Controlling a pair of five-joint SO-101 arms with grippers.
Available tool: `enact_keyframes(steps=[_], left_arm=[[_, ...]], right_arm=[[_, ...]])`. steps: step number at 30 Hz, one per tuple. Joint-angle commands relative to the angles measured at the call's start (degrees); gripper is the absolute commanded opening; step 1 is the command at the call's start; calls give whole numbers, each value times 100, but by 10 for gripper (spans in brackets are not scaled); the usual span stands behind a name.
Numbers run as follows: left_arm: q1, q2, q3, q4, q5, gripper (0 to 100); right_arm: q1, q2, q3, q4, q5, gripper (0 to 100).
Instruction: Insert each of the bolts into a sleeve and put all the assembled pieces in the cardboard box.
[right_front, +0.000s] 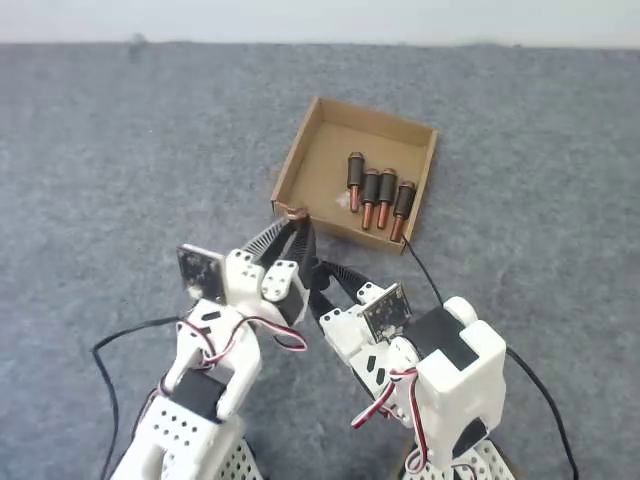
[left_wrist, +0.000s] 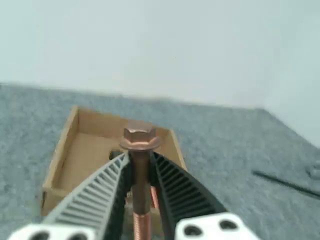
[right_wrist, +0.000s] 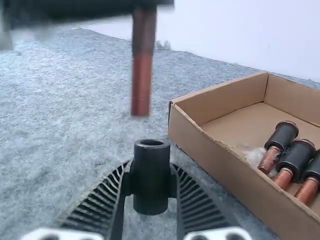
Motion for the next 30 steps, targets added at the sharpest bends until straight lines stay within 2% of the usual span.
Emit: enact_keyframes(steps=[1, 20, 24, 30], left_arm=[[-141, -413, -66, -132, 0, 13], [-105, -413, -66, 466, 18, 13], [-9, -413, -66, 475, 18, 13], [281, -413, -66, 765, 9, 12]], right_arm=[[75, -13, -158, 31, -53, 6], [75, -57, -105, -242, -79, 6], [57, -57, -26, -418, -519, 6], [57, -57, -26, -418, -536, 6]])
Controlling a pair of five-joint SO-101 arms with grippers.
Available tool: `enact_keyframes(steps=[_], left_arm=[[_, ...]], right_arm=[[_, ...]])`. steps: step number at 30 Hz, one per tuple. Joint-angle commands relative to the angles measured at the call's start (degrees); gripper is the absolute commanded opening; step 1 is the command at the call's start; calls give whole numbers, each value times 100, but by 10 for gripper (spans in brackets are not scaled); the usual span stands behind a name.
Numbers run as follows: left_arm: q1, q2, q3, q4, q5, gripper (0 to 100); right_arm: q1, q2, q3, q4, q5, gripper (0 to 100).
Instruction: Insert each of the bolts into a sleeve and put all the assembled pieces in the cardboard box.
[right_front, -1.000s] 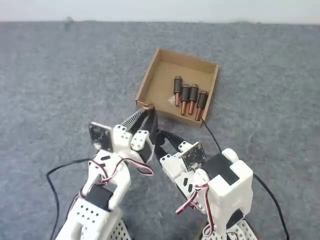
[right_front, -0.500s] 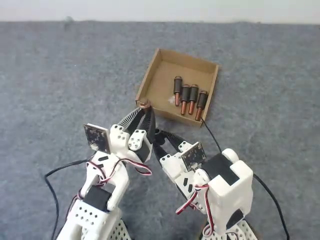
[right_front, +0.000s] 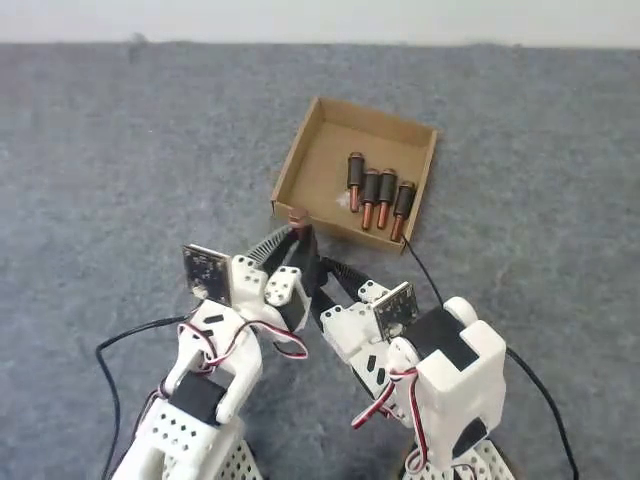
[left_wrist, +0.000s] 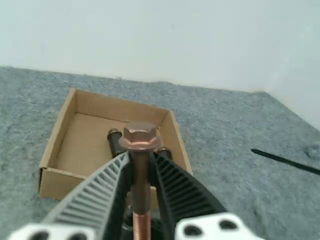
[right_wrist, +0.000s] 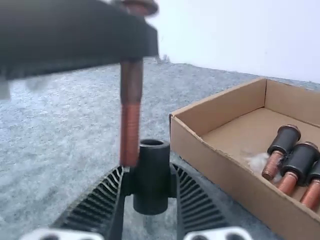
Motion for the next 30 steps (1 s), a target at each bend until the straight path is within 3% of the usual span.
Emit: enact_keyframes(steps=[1, 16, 23, 30], left_arm=[[105, -141, -75, 44, 9, 12], [105, -176, -75, 35, -9, 12], [-290, -158, -75, -519, 0, 12], [-325, -141, -75, -580, 9, 12]], right_arm=[[57, -57, -26, -145, -62, 6], [48, -66, -9, -145, -53, 6], [-13, -66, 44, -145, -53, 6], [-13, -66, 44, -145, -44, 6]])
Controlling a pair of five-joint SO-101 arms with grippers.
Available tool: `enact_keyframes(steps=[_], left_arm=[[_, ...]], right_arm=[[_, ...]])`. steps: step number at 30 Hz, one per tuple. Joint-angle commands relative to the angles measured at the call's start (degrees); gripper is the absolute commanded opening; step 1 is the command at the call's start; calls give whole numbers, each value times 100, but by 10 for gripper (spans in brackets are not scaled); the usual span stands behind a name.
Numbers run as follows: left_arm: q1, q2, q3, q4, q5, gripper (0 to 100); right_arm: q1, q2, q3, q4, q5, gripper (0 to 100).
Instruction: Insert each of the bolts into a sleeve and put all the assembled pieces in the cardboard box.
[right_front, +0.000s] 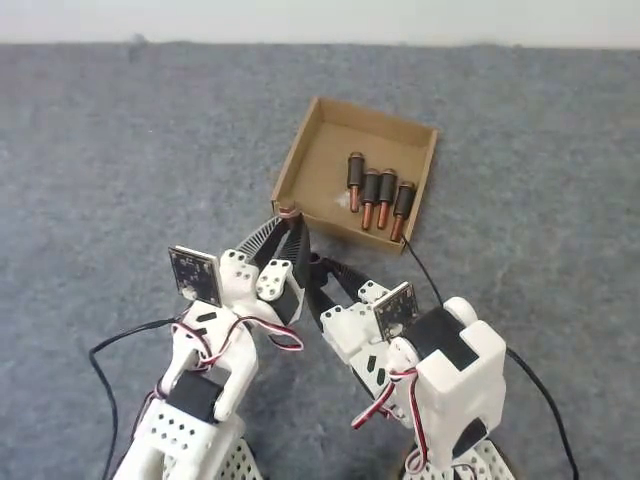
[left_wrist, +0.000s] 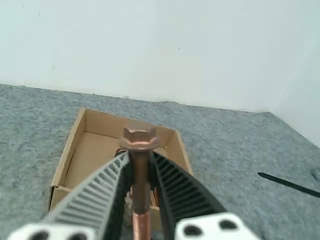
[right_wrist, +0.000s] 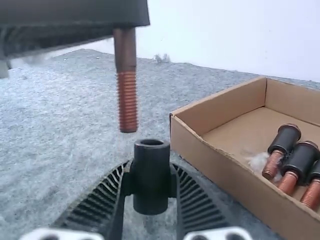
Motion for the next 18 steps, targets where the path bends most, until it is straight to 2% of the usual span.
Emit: enact_keyframes(steps=[1, 18], left_arm=[[-35, -141, -75, -185, 9, 12], [-62, -123, -75, -475, 18, 12]], right_arm=[[-13, -66, 35, -145, -44, 6], [-66, -66, 44, -101, -44, 6]])
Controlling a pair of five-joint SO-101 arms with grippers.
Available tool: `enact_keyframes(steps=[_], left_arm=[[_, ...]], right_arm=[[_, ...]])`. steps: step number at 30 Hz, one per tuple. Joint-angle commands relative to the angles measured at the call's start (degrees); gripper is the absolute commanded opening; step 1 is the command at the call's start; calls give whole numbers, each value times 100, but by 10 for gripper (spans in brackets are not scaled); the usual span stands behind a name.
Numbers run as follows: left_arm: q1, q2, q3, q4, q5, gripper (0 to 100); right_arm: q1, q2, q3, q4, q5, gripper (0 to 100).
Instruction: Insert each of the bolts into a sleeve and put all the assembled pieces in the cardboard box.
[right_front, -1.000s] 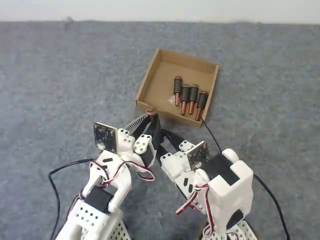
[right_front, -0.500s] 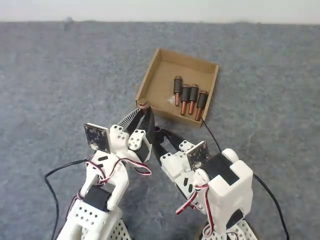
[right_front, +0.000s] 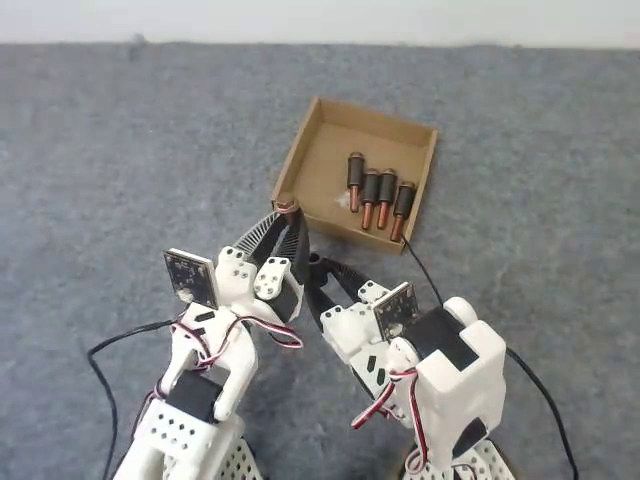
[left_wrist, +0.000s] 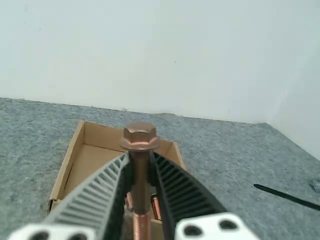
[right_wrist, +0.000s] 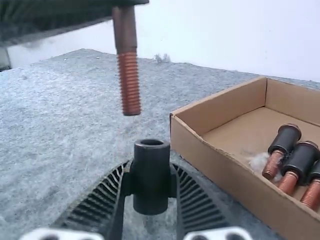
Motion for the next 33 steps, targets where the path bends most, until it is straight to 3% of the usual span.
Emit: enact_keyframes(steps=[1, 6, 11, 15, 28, 33], left_arm=[[-26, -123, -75, -193, 18, 12], [-53, 431, -75, -800, -9, 12], [-264, 2119, -127, -2303, 18, 12], [-290, 2971, -163, -2989, 26, 12], [-281, 3051, -171, -3042, 35, 12], [-185, 3024, -171, -2778, 35, 12]], right_arm=[[-66, -66, 44, -101, -44, 6], [-66, -66, 35, -101, -44, 6], [-57, -48, 26, -101, -44, 6], [-57, -31, 18, -101, -44, 6], [-40, -13, -79, -57, -44, 6], [-31, -57, -316, 541, 158, 6]])
